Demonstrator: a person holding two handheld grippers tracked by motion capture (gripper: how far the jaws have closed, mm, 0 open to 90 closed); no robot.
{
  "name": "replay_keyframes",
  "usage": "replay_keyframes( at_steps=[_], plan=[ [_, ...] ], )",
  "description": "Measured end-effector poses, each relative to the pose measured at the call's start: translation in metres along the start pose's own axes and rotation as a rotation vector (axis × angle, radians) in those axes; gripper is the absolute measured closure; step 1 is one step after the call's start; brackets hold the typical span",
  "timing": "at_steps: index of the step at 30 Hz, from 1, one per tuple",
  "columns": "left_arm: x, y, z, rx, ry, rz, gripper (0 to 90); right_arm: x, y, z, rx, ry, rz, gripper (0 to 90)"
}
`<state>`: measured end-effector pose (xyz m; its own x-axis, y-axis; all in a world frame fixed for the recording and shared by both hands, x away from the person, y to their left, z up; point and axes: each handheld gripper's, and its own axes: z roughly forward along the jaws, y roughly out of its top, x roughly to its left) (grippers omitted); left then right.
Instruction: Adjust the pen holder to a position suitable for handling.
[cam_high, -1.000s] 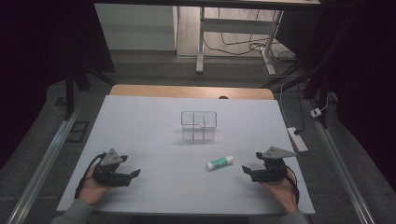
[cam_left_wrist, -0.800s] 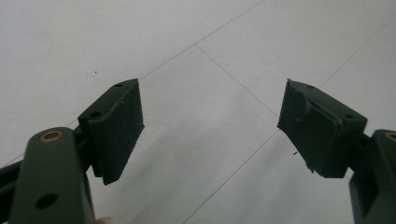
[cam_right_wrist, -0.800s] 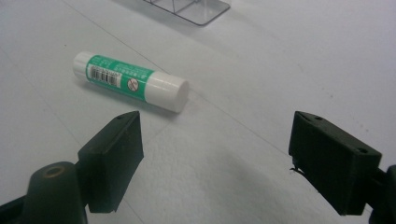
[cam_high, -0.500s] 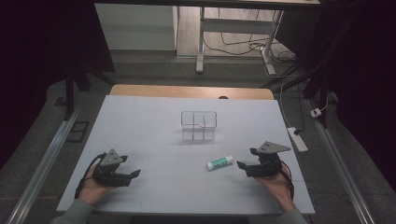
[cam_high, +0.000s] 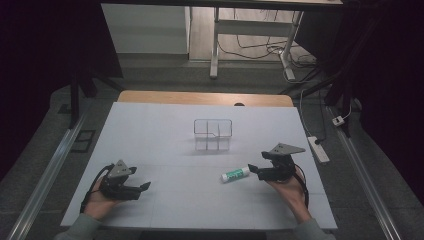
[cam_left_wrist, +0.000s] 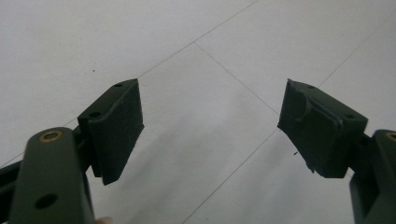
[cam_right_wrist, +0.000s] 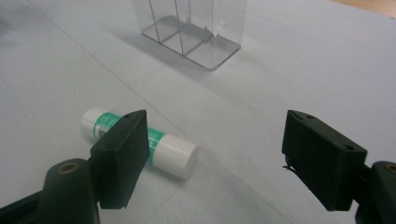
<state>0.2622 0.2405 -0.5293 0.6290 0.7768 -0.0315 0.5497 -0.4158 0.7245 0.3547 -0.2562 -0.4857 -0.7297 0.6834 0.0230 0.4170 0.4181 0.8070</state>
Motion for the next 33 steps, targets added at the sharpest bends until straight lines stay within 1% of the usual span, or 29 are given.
replay_keyframes(
  at_steps=[5,9,12,16,17,19,21,23,24,27,30,31,32,33],
  plan=[
    [0.000,0.000,0.000,0.001,-0.001,0.000,21.4,0.000,0.009,0.009,0.004,-0.006,0.002,26.2],
    [0.000,0.000,0.000,0.001,-0.001,0.000,21.4,-0.001,0.011,0.012,0.006,-0.011,-0.001,27.8],
    [0.000,0.000,0.000,0.001,-0.003,0.000,21.4,-0.002,0.014,0.018,0.020,-0.009,0.007,29.1],
    [0.000,0.000,0.000,0.002,-0.004,0.002,21.4,-0.004,0.017,0.022,0.015,-0.009,0.014,31.2],
    [0.000,0.000,0.000,0.001,-0.004,0.001,21.4,-0.005,0.020,0.026,0.016,-0.013,0.016,31.8],
    [0.000,-0.001,0.000,0.001,-0.004,0.001,21.4,-0.006,0.022,0.029,0.011,-0.007,0.023,33.4],
    [0.000,-0.001,0.000,0.001,-0.004,0.003,21.4,-0.006,0.023,0.033,0.010,-0.006,0.023,36.0],
    [0.000,-0.001,0.000,0.000,-0.004,0.003,21.4,-0.007,0.025,0.037,0.026,-0.009,0.025,37.9],
    [0.000,-0.001,0.000,0.001,-0.005,0.004,21.4,-0.008,0.026,0.039,0.027,-0.006,0.026,40.2],
    [0.000,-0.001,0.000,0.001,-0.006,0.005,21.4,-0.009,0.030,0.043,0.014,-0.008,0.039,46.9],
    [0.000,-0.001,0.000,0.002,-0.007,0.005,21.4,-0.013,0.035,0.048,0.007,-0.033,0.053,51.8],
    [0.000,-0.001,0.000,0.002,-0.007,0.005,21.4,-0.013,0.035,0.048,0.007,-0.033,0.053,51.8],
    [0.000,-0.001,0.000,0.003,-0.007,0.006,21.4,-0.017,0.038,0.051,0.002,-0.024,0.068,55.7],
    [0.000,-0.001,0.000,0.003,-0.007,0.006,21.4,-0.019,0.040,0.053,0.004,-0.023,0.070,57.6]
  ],
)
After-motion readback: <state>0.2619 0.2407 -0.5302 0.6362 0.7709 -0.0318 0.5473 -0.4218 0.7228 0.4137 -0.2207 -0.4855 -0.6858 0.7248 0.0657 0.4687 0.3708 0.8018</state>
